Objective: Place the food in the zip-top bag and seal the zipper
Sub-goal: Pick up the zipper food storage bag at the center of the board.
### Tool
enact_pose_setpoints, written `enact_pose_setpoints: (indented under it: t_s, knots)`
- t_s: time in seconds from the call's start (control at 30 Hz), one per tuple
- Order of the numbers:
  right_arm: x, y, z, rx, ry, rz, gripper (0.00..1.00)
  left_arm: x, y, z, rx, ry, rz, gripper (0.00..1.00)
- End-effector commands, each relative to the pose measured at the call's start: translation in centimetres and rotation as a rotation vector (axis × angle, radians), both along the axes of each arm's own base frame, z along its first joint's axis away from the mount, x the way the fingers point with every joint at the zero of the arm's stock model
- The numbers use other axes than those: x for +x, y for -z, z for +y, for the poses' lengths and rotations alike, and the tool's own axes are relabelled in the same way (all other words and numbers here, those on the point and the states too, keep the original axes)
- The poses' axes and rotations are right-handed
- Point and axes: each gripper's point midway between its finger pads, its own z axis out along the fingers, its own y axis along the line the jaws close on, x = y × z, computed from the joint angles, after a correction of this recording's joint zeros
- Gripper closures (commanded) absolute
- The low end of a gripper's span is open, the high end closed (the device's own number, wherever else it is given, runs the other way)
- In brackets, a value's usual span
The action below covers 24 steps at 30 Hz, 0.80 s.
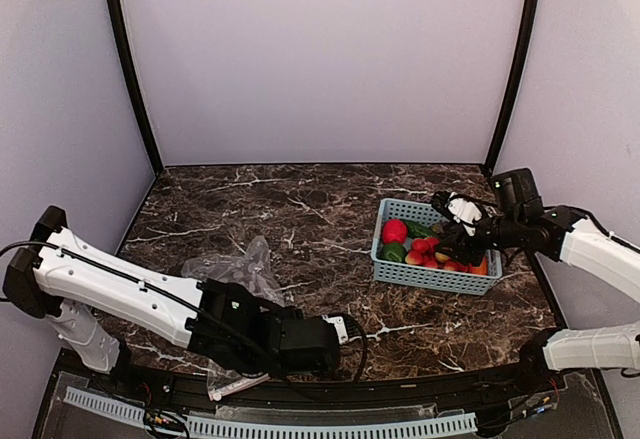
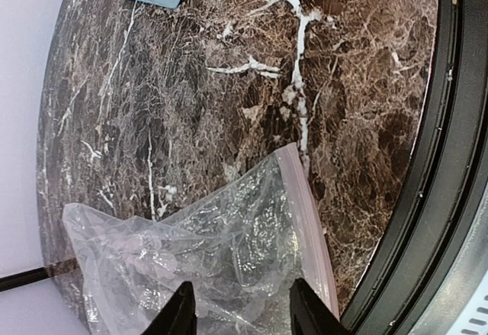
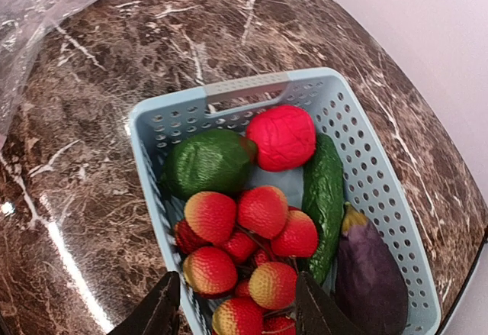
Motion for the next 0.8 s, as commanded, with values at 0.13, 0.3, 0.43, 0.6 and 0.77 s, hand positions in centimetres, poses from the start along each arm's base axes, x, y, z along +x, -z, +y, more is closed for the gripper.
enact_pose_setpoints:
  t_s: [0.13,0.3,0.43,0.6,0.77]
  knots:
    - [2.0,-1.1,-1.4,0.072,0.120,-0.090,0.52,-2.2,2.2,2.6,0.210,-0.172,-0.153,0.73]
    - [1.5,-1.5,-1.3,0.089,0.101,-0.109,0.52,-3.4,4.8,3.3,0.216,-0.180,-0.086,0.82]
    - [1.4,-1.4,-1.2,0.093,0.096,-0.100,0.52,-3.8,6.6,3.7,0.225,-0.194,-0.056,0.79]
    - [1.2,-1.4,-1.2,0.096,0.087,-0.098,0.52,-4.6,8.3,3.1,0.213,-0.186,0.001,0.76]
    - [1.1,-1.2,-1.1,0.099,0.082,-0.088,0.52,-4.2,9.1,3.5,0.239,-0.198,-0.030,0.65]
